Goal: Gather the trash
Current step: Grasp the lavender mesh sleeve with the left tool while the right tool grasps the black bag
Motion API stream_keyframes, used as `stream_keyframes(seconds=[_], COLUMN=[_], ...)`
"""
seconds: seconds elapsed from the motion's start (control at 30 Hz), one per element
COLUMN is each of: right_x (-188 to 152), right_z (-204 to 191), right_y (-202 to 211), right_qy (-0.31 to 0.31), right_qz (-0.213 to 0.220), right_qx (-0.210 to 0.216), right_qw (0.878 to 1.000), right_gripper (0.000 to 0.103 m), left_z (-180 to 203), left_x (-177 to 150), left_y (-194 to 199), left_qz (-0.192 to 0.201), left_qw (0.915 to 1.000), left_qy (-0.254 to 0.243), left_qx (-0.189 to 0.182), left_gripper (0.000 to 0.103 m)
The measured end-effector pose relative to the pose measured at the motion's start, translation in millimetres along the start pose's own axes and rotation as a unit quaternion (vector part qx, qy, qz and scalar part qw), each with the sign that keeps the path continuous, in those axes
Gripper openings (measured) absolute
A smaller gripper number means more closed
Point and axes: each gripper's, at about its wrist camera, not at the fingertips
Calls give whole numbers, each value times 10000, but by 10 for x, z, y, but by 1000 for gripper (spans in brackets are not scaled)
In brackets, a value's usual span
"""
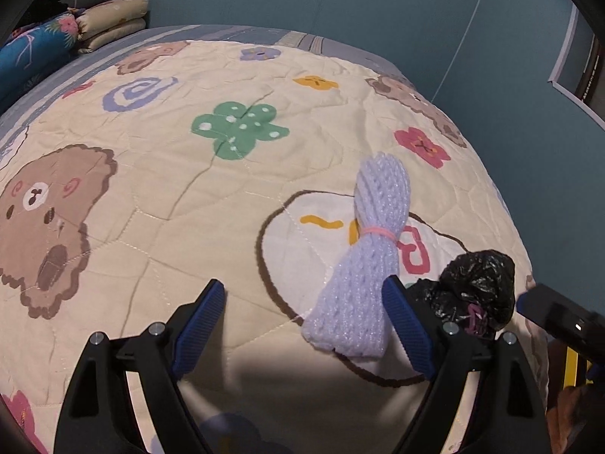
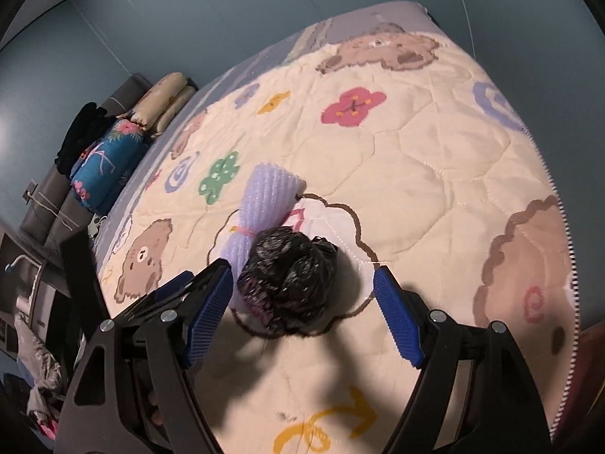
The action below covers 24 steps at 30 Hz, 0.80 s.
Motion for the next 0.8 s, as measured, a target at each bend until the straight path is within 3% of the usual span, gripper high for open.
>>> stream_keyframes(seconds=[0.03,0.17,0.3,0.53,0.8], right_x=[17,60,64,44,-56], right_z=[6,64,80,23,18], right_y=[-50,-232,-312,-207,175], right_qy=[-4,-142,-191,-132,-72], right_qz=[-29,-211,-290,-221,13], right_qx=[-49,19,188,273,379], right_qw=[10000,9997,9992,9993,9993], right_gripper=[73,65,40,26,24], left_z=[7,23,80,107,119], left_x=[0,16,-5,-38,-75], left_y=[-8,-37,-56,17,253], left_qz=[-7,-56,-129,3,89], left_qw=[10000,9998,9990,9986,9978], left_qy=[-17,-71,-271,-311,-324], left_qx=[-10,-150,-340,-434,-577], left_gripper=[80,59,29,18,12])
Point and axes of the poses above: each gripper's, at about its wrist camera, not at the fingertips, and y roughly against the way its jaws point, z to its right, x to its top, and after that the axes turned 12 degrees about -z, right-handed
